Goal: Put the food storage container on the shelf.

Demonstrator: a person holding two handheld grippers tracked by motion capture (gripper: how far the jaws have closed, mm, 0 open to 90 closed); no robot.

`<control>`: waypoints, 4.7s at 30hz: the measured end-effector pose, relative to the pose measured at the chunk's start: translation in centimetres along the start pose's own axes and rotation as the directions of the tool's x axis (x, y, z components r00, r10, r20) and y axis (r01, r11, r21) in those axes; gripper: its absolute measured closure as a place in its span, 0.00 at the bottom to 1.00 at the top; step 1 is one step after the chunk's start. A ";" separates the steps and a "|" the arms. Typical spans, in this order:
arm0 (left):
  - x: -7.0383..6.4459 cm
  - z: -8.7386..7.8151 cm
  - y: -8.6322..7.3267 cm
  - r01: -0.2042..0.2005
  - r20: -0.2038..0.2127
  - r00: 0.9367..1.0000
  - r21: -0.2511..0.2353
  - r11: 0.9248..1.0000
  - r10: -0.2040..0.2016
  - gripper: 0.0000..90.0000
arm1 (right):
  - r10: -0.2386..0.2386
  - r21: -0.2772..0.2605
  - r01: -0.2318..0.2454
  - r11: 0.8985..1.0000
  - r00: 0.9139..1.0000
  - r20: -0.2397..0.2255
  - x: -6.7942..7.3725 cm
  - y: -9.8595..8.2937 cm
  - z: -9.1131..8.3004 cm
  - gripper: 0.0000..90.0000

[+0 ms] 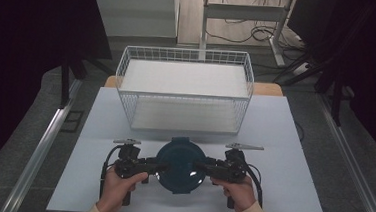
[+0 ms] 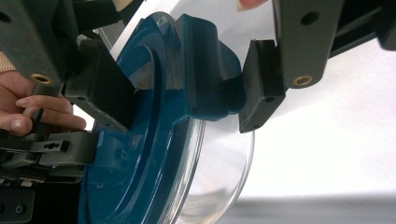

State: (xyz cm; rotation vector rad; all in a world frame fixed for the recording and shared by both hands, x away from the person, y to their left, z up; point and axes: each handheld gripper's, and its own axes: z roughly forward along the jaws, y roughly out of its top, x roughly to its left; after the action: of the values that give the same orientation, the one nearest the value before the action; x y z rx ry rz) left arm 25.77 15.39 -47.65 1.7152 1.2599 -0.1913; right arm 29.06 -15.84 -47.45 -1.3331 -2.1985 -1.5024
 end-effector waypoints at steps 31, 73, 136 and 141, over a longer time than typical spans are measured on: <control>-0.6 -1.1 5.2 -0.024 0.021 0.999 -0.051 0.998 0.025 0.40 | -0.045 -0.011 0.045 0.999 0.999 0.021 1.2 5.4 -1.0 0.45; -4.6 -5.6 17.0 -0.103 0.043 0.993 -0.157 0.982 0.111 0.41 | -0.183 -0.060 0.187 0.981 0.982 0.054 5.8 18.4 -5.0 0.45; 0.5 -3.6 23.8 -0.035 -0.054 0.998 -0.248 0.968 0.022 0.19 | 0.007 -0.191 0.020 0.981 0.990 0.138 -0.1 25.0 -1.2 0.17; -0.8 -5.7 20.1 -0.123 -0.083 0.991 -0.232 0.965 0.106 0.19 | -0.193 -0.156 0.230 0.960 0.956 0.223 1.2 21.6 -3.3 0.18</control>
State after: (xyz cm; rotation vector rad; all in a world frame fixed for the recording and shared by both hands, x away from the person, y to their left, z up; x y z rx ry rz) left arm 39.31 19.15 -32.22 1.5929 1.1787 0.0861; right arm 43.20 -15.76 -30.73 -1.3994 -2.4523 -1.7496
